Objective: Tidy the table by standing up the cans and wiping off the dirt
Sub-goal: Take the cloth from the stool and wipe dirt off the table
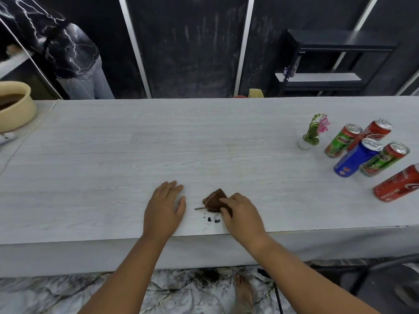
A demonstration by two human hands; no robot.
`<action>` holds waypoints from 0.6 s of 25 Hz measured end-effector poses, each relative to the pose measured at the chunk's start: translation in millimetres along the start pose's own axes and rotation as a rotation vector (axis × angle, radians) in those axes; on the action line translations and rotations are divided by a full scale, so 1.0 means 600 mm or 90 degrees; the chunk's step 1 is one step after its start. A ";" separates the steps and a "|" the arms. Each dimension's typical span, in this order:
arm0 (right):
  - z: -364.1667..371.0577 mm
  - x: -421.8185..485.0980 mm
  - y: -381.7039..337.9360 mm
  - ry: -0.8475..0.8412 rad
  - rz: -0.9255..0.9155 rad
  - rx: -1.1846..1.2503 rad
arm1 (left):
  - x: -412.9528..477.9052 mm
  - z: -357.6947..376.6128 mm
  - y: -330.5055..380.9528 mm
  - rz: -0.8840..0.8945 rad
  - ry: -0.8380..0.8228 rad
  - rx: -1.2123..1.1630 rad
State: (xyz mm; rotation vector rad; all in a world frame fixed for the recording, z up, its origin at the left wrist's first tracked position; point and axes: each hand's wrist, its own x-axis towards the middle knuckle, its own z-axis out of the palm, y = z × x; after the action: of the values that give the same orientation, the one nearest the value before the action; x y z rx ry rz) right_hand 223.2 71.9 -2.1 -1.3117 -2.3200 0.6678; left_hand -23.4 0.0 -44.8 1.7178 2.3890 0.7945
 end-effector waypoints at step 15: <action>-0.014 -0.041 0.005 0.050 0.023 -0.049 | -0.038 -0.028 -0.041 0.004 -0.059 0.080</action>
State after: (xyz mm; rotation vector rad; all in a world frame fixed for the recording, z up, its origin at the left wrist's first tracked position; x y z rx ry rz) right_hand 242.1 53.6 0.5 -1.3923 -2.2842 0.5323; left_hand -42.3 -32.2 -46.4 1.7651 2.4205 0.5625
